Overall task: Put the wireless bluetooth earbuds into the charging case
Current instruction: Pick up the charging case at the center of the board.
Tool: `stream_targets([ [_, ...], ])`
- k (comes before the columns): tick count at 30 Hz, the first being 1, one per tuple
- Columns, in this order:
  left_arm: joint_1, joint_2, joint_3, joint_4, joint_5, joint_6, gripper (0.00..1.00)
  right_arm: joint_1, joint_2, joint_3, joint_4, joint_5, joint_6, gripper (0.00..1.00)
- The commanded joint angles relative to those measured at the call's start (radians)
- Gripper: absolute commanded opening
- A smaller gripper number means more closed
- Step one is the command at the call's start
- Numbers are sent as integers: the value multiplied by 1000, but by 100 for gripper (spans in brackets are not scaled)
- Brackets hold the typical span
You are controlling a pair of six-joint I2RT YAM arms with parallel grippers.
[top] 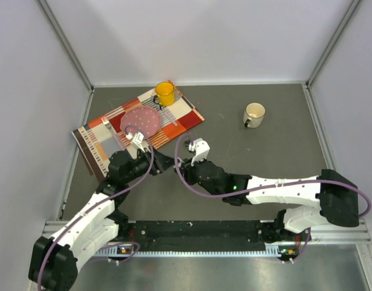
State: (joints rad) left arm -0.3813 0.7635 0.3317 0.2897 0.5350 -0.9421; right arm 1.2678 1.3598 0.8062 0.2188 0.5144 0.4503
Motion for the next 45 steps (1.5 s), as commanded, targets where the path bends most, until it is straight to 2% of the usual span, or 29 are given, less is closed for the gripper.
stream_targets([
  [1, -21, 29, 64, 11, 10, 54, 62, 15, -14, 31, 62, -10, -32, 0],
  [5, -30, 51, 70, 35, 22, 49, 50, 13, -14, 30, 63, -10, -36, 0],
  [6, -30, 54, 72, 37, 26, 51, 44, 15, -16, 27, 63, -7, -33, 0],
  [12, -34, 95, 70, 86, 98, 40, 34, 13, -16, 14, 93, -1, -44, 0],
  [15, -36, 109, 66, 137, 123, 34, 21, 15, -18, 13, 99, -5, -47, 0],
  [16, -36, 112, 66, 152, 129, 37, 10, 13, -19, 10, 99, -16, -47, 0],
  [17, -36, 112, 67, 155, 131, 42, 8, 13, -22, 10, 99, -20, -48, 0],
  [18, -36, 111, 67, 155, 129, 48, 5, 15, -31, 10, 97, -28, -48, 5],
  [19, -36, 111, 67, 154, 128, 66, 1, 13, -39, 8, 93, -45, -50, 22],
  [21, -36, 105, 76, 138, 120, 89, 0, 13, -59, 11, 76, -77, -65, 45],
  [22, -36, 102, 81, 128, 115, 124, 0, 15, -88, 16, 56, -115, -67, 71],
  [26, -34, 109, 136, 45, 102, 221, 0, 12, -183, 19, 4, -211, -108, 90],
  [30, -22, 126, 194, -6, 135, 313, 0, -36, -289, 27, -94, -315, -95, 94],
  [31, -7, 135, 223, -10, 176, 343, 0, -59, -310, 36, -123, -394, -78, 94],
  [32, 1, 140, 240, -12, 215, 365, 0, -152, -347, 36, -172, -474, -30, 93],
  [33, 10, 149, 262, -27, 252, 387, 0, -212, -366, 34, -180, -581, 2, 92],
  [34, 25, 170, 304, -37, 288, 428, 0, -288, -378, 19, -180, -811, 39, 91],
  [35, 33, 181, 325, -43, 374, 443, 0, -414, -390, 8, -142, -920, 118, 89],
  [37, 47, 226, 378, -40, 454, 469, 0, -514, -380, -12, -104, -1179, 162, 82],
  [38, 51, 241, 395, -38, 509, 473, 0, -566, -369, -7, -108, -1232, 175, 81],
  [40, 55, 282, 440, -38, 560, 474, 0, -582, -328, 17, -130, -1339, 168, 77],
  [42, 55, 304, 457, -9, 624, 457, 0, -587, -300, 28, -118, -1369, 162, 75],
  [45, 53, 318, 464, 28, 631, 419, 0, -584, -289, 24, -62, -1403, 188, 73],
])
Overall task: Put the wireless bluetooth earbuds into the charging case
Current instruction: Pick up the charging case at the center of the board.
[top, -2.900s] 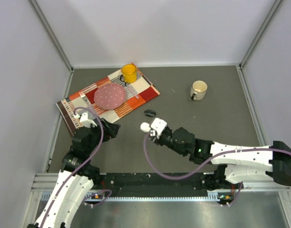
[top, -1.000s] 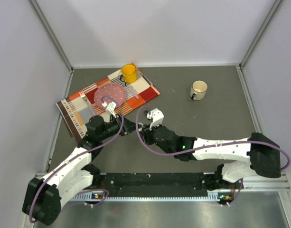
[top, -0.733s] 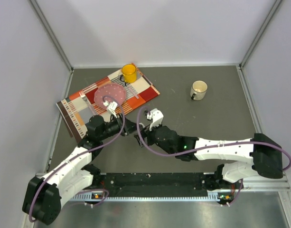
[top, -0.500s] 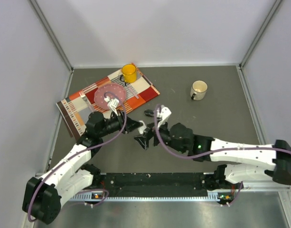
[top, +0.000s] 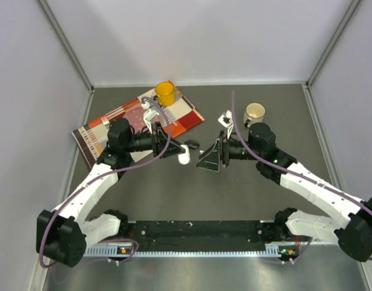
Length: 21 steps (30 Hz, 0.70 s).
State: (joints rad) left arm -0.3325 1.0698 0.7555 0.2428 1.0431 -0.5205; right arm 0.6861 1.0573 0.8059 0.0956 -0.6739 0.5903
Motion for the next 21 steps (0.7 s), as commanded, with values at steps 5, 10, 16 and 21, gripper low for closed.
stream_targets([
  [5, 6, 16, 34, 131, 153, -44, 0, -2, 35, 19, 102, -193, 55, 69],
  [10, 1, 25, 31, 177, 193, -95, 0, 0, 70, -8, 191, -173, 104, 65],
  [16, -22, 27, 33, 210, 201, -130, 0, 24, 89, -7, 208, -82, 80, 62],
  [21, -42, 35, 31, 208, 199, -134, 0, 49, 116, -22, 291, -35, 106, 61],
])
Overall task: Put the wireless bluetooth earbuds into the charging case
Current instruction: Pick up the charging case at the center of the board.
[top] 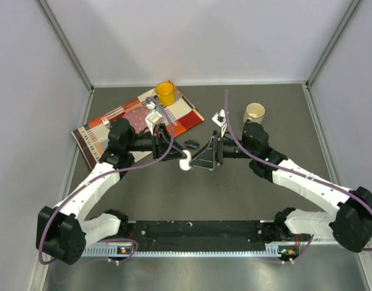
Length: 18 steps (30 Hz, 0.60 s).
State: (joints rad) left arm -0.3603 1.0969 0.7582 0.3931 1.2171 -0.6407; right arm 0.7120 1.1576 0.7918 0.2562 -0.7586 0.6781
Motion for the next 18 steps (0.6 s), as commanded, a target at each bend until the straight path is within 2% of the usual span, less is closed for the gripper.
stream_targets([
  [1, -14, 8, 26, 56, 25, -14, 0, 26, 20, -8, 140, 51, 24, 61],
  [10, -19, 11, 23, 55, 18, -16, 0, 43, 60, 4, 172, 53, 40, 49],
  [11, -20, 14, 23, 55, 19, -16, 0, 43, 60, 3, 185, 54, 47, 44],
  [13, -22, 17, 21, 55, 16, -16, 0, 44, 62, -2, 205, 54, 55, 40],
  [16, -25, 18, 18, 55, 12, -16, 0, 44, 71, -9, 244, 50, 86, 28],
  [18, -25, 15, 16, 55, 4, -16, 0, 44, 79, -16, 265, 48, 95, 16],
])
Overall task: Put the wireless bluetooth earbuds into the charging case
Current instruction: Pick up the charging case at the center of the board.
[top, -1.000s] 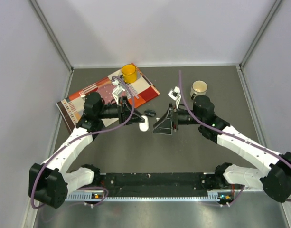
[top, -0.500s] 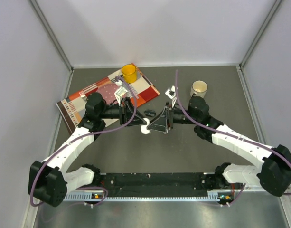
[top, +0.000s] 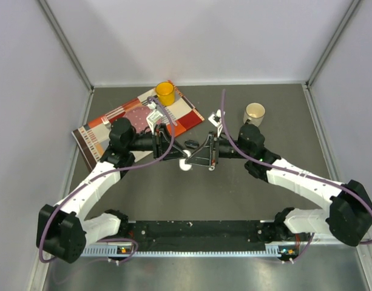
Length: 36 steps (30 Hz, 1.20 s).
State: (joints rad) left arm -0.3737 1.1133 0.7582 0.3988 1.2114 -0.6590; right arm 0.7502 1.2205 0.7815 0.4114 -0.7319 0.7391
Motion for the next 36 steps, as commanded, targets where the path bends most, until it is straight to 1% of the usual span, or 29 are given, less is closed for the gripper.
stream_targets([
  [1, -13, -3, 16, 48, 7, 2, 1, 8, 17, -5, 112, 19, 37, 13],
  [2, -11, -6, 16, 46, -3, 5, 2, 8, 19, -5, 113, 16, 39, 8],
  [3, -11, -9, 16, 43, -9, 9, 4, 8, 20, -8, 112, 11, 39, 5],
  [4, -11, -10, 18, 23, -22, 16, 12, 6, 19, -8, 106, 11, 37, 3],
  [5, -11, -20, 20, 9, -56, 36, 18, 8, 17, -11, 101, 11, 37, 0],
  [6, -11, -24, 27, -14, -79, 48, 24, 8, 11, -13, 90, 18, 34, 0],
  [7, -13, -29, 27, -41, -99, 59, 33, 8, 7, -16, 84, 22, 29, 0],
  [8, -11, -38, 26, -44, -113, 70, 37, 8, 2, -24, 79, 28, 28, 0],
  [9, -11, -44, 23, -44, -136, 71, 40, 6, -9, -27, 69, 40, 26, 0],
  [10, -11, -49, 23, -51, -147, 76, 45, 8, -13, -30, 66, 43, 23, 0],
  [13, -11, -70, 16, -58, -203, 88, 54, 8, -24, -39, 60, 54, 23, 0],
  [15, -11, -89, 9, -58, -243, 93, 62, 6, -27, -41, 56, 58, 22, 0],
  [17, -10, -111, 0, -58, -277, 99, 66, 8, -32, -42, 52, 77, 23, 0],
  [21, -8, -174, -40, -43, -384, 108, 68, 8, -50, -57, 67, 138, 34, 0],
  [22, -8, -211, -52, -34, -441, 104, 68, 8, -56, -63, 79, 155, 43, 0],
  [23, -8, -230, -87, -23, -472, 78, 69, 8, -70, -85, 127, 201, 58, 0],
  [25, -8, -291, -135, 64, -548, 46, 69, 6, -87, -125, 225, 253, 130, 0],
  [26, -8, -311, -190, 99, -568, 7, 69, 8, -107, -172, 336, 302, 152, 0],
  [27, -8, -329, -216, 141, -593, -16, 69, 8, -116, -192, 392, 322, 169, 0],
  [29, -8, -371, -284, 240, -634, -80, 71, 12, -140, -221, 438, 386, 180, 0],
  [30, -8, -380, -301, 268, -641, -100, 72, 15, -165, -226, 452, 406, 160, 0],
  [31, -10, -382, -318, 337, -642, -122, 72, 21, -176, -229, 463, 419, 142, 0],
  [32, -13, -373, -344, 385, -635, -176, 72, 27, -183, -232, 475, 436, 132, 0],
  [33, -13, -360, -355, 434, -601, -198, 72, 28, -197, -235, 501, 442, 129, 0],
  [36, -16, -304, -373, 561, -572, -260, 71, 28, -203, -258, 582, 462, 164, 0],
])
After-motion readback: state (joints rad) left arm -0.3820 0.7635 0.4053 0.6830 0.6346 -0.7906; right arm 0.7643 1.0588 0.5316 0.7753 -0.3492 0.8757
